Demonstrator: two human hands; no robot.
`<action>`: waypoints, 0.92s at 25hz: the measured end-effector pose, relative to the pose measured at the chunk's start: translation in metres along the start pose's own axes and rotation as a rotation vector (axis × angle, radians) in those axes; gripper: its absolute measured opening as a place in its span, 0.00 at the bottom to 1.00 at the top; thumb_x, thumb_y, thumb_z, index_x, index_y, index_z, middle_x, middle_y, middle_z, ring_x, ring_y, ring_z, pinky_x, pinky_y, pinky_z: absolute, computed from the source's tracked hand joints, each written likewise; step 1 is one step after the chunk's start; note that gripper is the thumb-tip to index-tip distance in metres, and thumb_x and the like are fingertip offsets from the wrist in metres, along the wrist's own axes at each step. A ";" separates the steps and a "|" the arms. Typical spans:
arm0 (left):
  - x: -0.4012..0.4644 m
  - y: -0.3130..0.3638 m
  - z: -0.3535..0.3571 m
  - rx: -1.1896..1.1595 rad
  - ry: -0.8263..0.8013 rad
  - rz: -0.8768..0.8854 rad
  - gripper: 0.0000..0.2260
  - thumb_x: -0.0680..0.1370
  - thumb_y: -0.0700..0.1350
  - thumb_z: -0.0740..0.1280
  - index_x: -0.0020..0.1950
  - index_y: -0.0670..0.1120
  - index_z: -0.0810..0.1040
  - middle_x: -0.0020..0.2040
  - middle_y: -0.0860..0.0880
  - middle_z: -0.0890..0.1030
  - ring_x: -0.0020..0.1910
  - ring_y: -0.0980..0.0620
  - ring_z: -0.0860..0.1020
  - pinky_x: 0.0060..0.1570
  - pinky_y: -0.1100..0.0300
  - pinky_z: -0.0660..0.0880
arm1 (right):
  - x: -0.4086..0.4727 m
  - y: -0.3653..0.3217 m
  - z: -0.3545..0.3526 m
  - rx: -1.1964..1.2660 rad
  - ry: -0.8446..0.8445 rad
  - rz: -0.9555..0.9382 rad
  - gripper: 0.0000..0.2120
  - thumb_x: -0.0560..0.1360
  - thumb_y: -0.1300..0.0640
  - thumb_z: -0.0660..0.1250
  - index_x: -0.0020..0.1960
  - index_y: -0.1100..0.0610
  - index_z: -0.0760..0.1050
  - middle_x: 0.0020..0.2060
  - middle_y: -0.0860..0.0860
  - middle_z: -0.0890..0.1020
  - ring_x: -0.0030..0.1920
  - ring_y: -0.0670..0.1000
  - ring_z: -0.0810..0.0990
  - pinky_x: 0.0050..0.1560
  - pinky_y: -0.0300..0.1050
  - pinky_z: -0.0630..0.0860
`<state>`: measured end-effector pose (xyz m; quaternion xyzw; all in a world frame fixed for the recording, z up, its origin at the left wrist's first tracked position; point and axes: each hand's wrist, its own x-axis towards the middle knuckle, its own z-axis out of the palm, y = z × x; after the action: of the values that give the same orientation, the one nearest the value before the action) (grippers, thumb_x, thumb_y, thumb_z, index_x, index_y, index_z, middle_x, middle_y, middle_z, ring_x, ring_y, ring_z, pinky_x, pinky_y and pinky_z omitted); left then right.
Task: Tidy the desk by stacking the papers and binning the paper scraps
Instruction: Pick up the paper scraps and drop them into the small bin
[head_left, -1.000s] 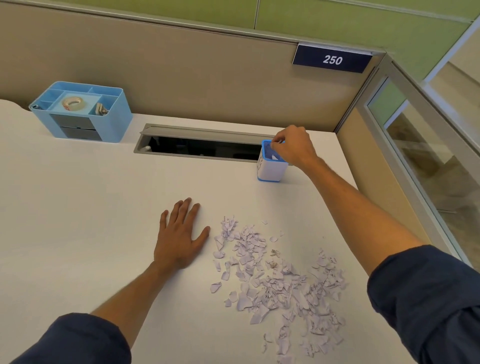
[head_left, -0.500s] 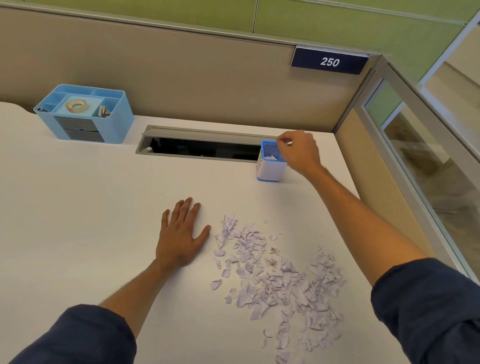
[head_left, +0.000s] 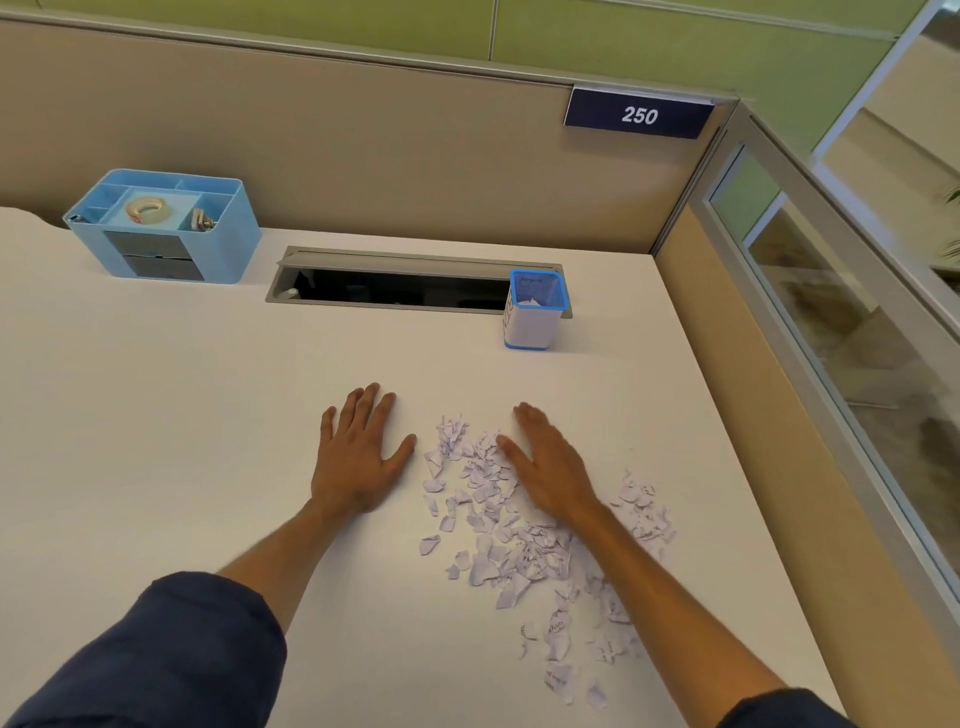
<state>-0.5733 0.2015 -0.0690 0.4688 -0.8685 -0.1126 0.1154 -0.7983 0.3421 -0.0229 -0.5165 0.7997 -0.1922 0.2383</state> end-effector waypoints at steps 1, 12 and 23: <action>0.000 0.000 0.001 0.005 0.000 0.001 0.32 0.78 0.65 0.48 0.78 0.51 0.60 0.80 0.50 0.57 0.79 0.50 0.52 0.76 0.46 0.47 | -0.011 -0.006 0.006 -0.003 -0.036 -0.038 0.30 0.81 0.39 0.50 0.79 0.51 0.51 0.78 0.45 0.52 0.77 0.45 0.50 0.76 0.47 0.50; 0.001 -0.003 0.004 0.015 0.016 0.013 0.32 0.77 0.66 0.49 0.77 0.50 0.61 0.79 0.49 0.59 0.78 0.48 0.53 0.75 0.45 0.49 | -0.079 0.077 -0.023 -0.146 0.401 0.277 0.34 0.78 0.37 0.54 0.77 0.56 0.58 0.76 0.51 0.61 0.76 0.51 0.57 0.76 0.51 0.53; 0.003 -0.004 0.006 0.012 0.032 0.023 0.32 0.77 0.65 0.51 0.76 0.49 0.63 0.78 0.48 0.61 0.78 0.47 0.55 0.74 0.44 0.51 | -0.069 0.057 -0.014 0.029 0.304 0.118 0.34 0.78 0.34 0.54 0.78 0.51 0.55 0.77 0.45 0.55 0.76 0.45 0.53 0.74 0.47 0.56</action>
<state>-0.5738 0.1970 -0.0751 0.4613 -0.8725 -0.0985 0.1275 -0.8241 0.4285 -0.0304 -0.4302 0.8526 -0.2655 0.1327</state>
